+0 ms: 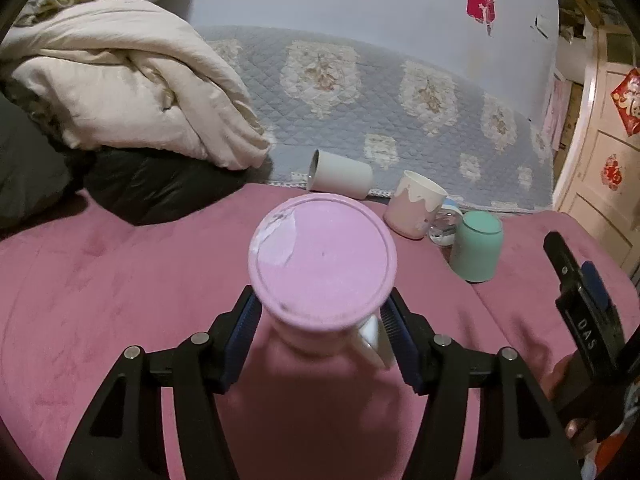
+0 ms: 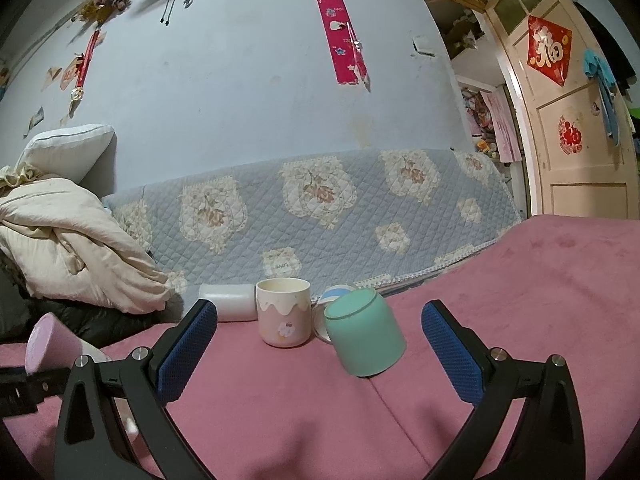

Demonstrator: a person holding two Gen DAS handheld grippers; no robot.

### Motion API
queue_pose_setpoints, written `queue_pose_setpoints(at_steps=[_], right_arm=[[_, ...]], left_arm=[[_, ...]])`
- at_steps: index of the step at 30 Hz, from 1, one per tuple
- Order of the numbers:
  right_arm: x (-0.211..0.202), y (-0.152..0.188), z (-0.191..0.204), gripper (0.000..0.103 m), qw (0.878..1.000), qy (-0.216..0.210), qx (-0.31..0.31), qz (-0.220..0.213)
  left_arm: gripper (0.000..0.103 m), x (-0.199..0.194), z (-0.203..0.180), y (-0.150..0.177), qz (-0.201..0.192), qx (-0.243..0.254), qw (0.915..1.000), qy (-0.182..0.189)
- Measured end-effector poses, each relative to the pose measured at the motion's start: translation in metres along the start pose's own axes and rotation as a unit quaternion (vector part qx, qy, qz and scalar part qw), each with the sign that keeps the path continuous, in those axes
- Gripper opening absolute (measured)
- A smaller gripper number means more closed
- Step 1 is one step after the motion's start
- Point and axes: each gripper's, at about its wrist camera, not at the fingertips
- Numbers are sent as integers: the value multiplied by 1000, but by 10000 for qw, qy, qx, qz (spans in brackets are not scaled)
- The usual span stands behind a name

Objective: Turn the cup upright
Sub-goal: 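Lift the mug with the left tool, turning the pink base upward, then hold the mug base-up in the left tool and carry it over the bed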

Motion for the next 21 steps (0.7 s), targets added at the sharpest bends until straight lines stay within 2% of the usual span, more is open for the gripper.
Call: queue_pose_setpoints(at_steps=[2,9,13,21], right_arm=[[0,0,0,103,10000,1,7,1],[0,0,0,103,10000,1,0,0],[0,-1,0,103,10000,2,4,-2],[1,0,1,103,10000,-1,4,-1]], left_arm=[[60,4,5,-6,84,-116,9999,98],[60,4,7,-9,59,-43,9997,224],[58,-6,-2,-7,-150,226,9994,192],[58,-9,-15,6,-202,643,9977,38]])
Point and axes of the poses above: each gripper's, at about its wrist camera, not at the fingertips, and x roughly the way its jaws point, z to its left, y to its underside, and after that the axes turned 3 degrees about -y, right-handed
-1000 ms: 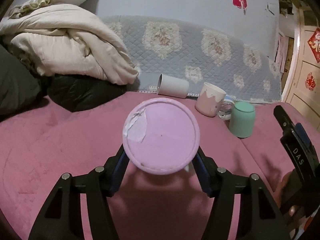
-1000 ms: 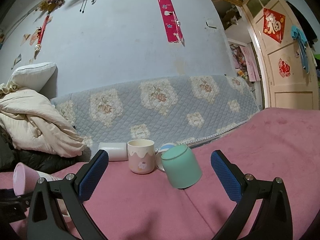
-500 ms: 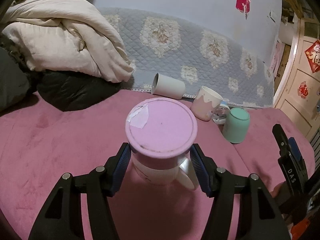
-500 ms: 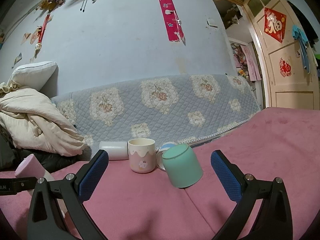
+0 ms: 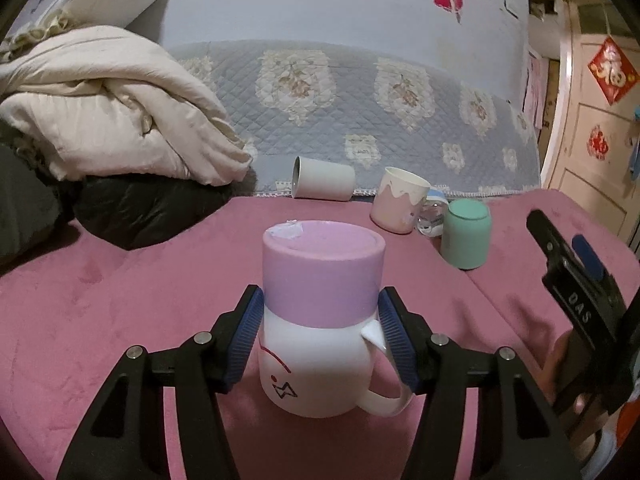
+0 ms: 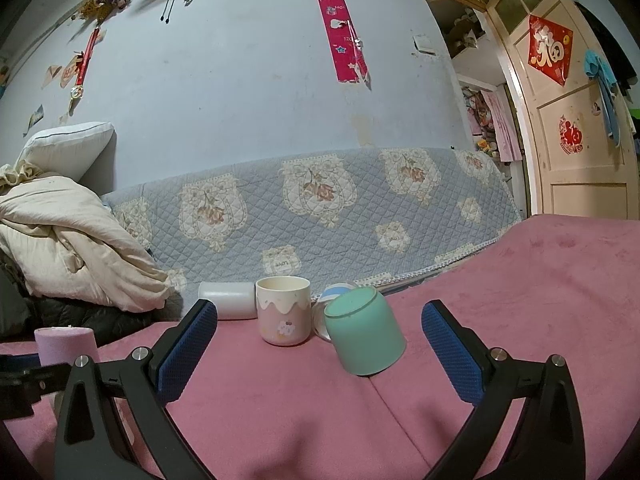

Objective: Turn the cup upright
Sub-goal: 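Hold the mug base-up in the left tool and carry it over the bed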

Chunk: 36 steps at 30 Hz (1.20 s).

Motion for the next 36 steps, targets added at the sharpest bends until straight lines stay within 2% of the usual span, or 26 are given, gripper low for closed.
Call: queue_pose_setpoints(at_steps=[4,8,12,15,18,28,32,33,35,36], right_arm=[[0,0,0,103,10000,1,-2,11],[0,-1,0,103,10000,4,-2,5],[0,0,0,103,10000,7,-17,15],[0,-1,0,103,10000,7,-15,18],[0,-1,0,103,10000,7,-3,11],[0,-2,0,103,10000,9,-5,9],[1,0,0,103,10000,13,1,2],[1,0,0,103,10000,10,5,-1],[1,0,0,103,10000,4,4,3],[1,0,0,103,10000,3,6,4]], left_arm=[[61,-2,-4,5,57,149,9999,9],[72,-3,6,6,208,-170,9987,442],[81,-3,4,4,77,19,9996,284],[81,3,0,-2,116,109,9993,328],[67,9,-5,-9,187,260,9986,411],[65,12,-7,-15,10,302,9986,440],[66,20,-8,-18,166,368,9984,394],[68,18,-6,-18,172,334,9985,396],[86,12,-2,-16,125,287,9986,416],[99,8,0,-13,66,285,9987,428]])
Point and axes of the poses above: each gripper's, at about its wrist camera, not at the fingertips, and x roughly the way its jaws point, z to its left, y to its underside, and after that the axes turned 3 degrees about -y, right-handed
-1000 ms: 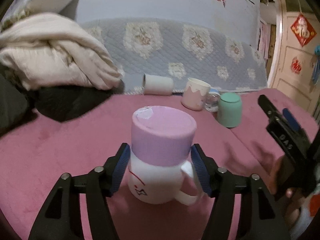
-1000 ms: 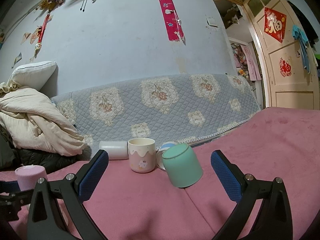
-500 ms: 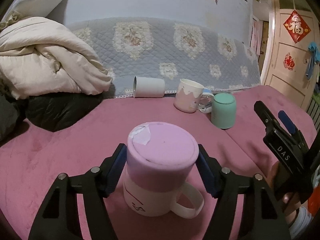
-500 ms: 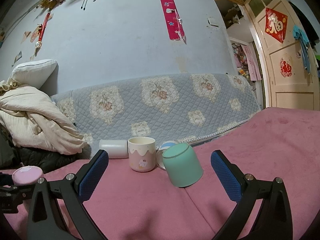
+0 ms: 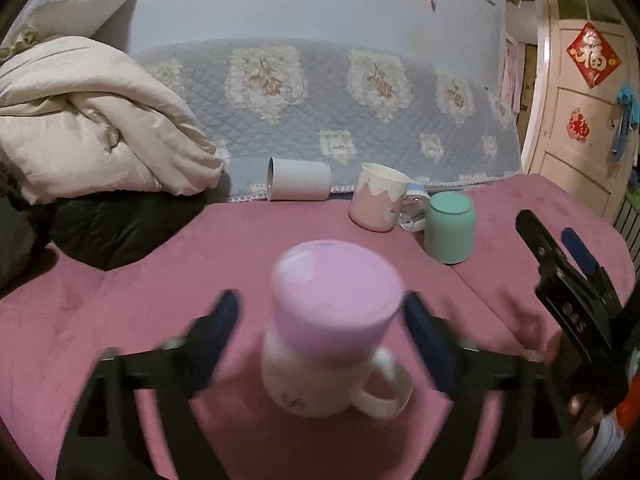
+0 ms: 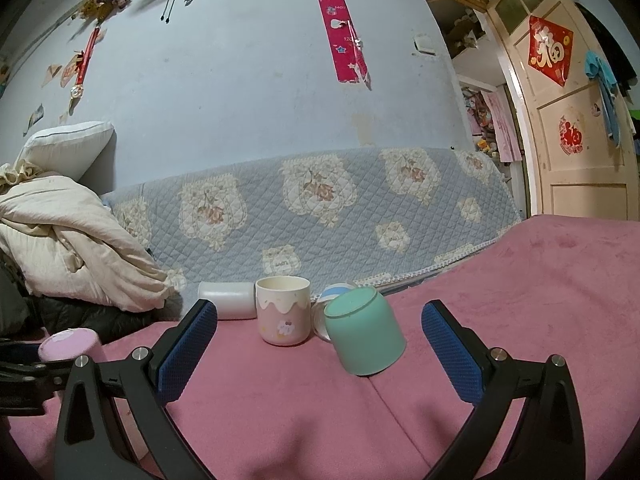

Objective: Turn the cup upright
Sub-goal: 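Hold the mug base-up in the left tool and carry it over the bed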

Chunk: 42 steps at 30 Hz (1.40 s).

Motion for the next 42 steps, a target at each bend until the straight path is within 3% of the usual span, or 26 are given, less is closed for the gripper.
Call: queue_pose_setpoints(at_steps=[2,7,9,16,19,23,27,30,34,36,38,42], right_arm=[[0,0,0,103,10000,-7,10,1],[0,0,0,103,10000,3,6,18],[-1,0,0,103,10000,7,13,-10],[-2,2,-2,103,10000,13,36,-48],[-3,3,-2,103,10000,19,33,-44],[-2,2,-2,103,10000,21,47,-53],[-1,2,-1,103,10000,11,37,-37],[-2,3,-2,103,10000,13,30,-18],[-3,6,-5,103,10000,24,31,25],[-3,5,-5,103,10000,27,44,10],[-3,6,-5,103,10000,33,47,10],[-4,6,-6,103,10000,40,43,11]], left_arm=[[103,-2,2,9,38,62,9999,92],[103,26,-2,25,963,263,9938,485],[103,29,-2,30,1113,355,9922,437],[101,6,21,35,871,321,9955,199],[86,14,25,31,940,451,9945,-75],[85,47,11,27,1534,763,9841,467],[86,64,4,23,1527,942,9823,543],[80,73,3,25,1711,824,9793,707],[79,58,12,19,1431,560,9865,569],[80,46,13,10,1509,491,9860,513],[80,39,9,3,1683,595,9837,196],[80,31,-1,1,1580,827,9840,-52]])
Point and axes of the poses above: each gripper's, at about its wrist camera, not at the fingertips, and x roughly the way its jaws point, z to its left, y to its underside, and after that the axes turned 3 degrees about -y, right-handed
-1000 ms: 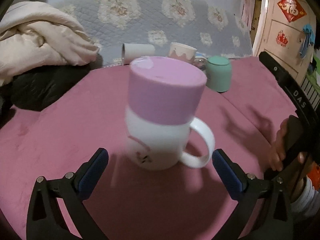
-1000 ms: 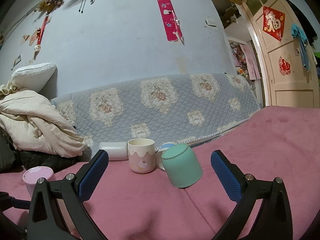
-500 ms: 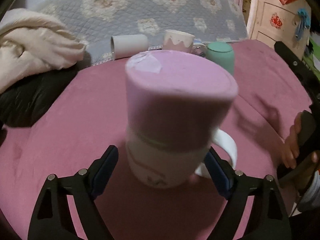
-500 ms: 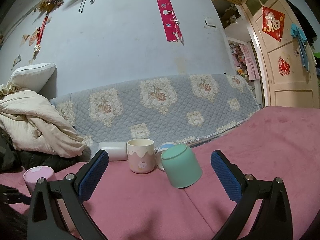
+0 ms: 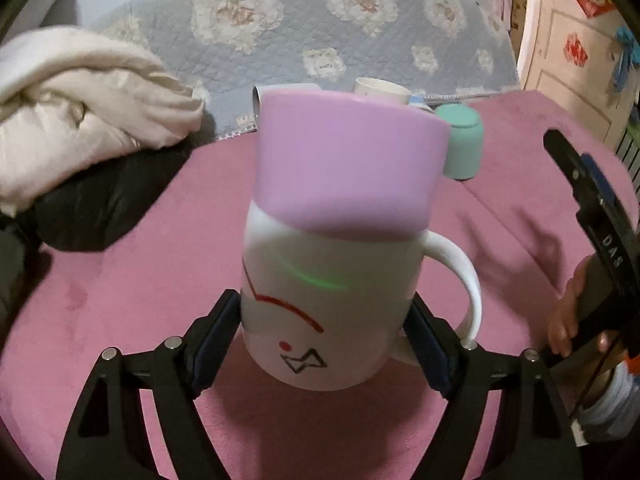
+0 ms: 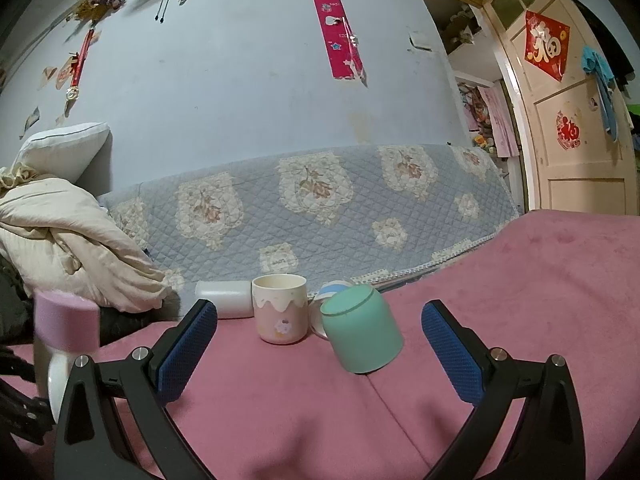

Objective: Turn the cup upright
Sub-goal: 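Hold the mug base-up in the left tool and carry it over the bed, then rotate the mug in the left tool until its opening faces up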

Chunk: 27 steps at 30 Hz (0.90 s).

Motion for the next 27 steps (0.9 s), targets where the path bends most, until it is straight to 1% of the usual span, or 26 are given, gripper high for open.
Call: queue_pose_setpoints(at_steps=[1,4,6,8,9,10,11,13,14,17,18,20,24,27], right_arm=[[2,-1,0,103,10000,-1,4,1],[1,0,0,103,10000,7,4,5],[2,-1,0,103,10000,-6,6,12],[1,-1,0,103,10000,-6,7,35],[1,-1,0,103,10000,-6,6,40],[2,-1,-2,103,10000,-6,11,52],[0,0,-3,103,10000,-9,18,63],[1,-1,-3,103,10000,-2,18,58],[0,0,-3,103,10000,-4,21,57],[-1,0,-4,103,10000,-1,12,55],[0,0,-4,103,10000,-3,11,53],[1,-1,-3,103,10000,-4,8,64],[0,-1,-5,103,10000,-1,11,71],[0,-1,-5,103,10000,-1,8,81]], left_arm=[[79,2,-2,1,67,-13,10000,-12],[79,10,4,2,98,-283,9993,243],[79,12,4,3,123,-316,9994,91],[79,15,1,3,176,-165,9996,-157],[80,16,0,4,240,-131,9994,-204],[80,16,1,5,191,-204,9995,-171],[82,12,4,6,51,-326,9994,-95],[90,4,9,7,-203,-498,9985,37],[91,0,12,7,-309,-551,9980,53],[92,-8,16,9,-580,-593,9965,-50],[92,-10,18,11,-634,-580,9963,-12],[92,-8,21,12,-618,-621,9962,12],[93,-6,29,13,-701,-872,9934,268],[93,-4,26,12,-806,-821,9927,354]])
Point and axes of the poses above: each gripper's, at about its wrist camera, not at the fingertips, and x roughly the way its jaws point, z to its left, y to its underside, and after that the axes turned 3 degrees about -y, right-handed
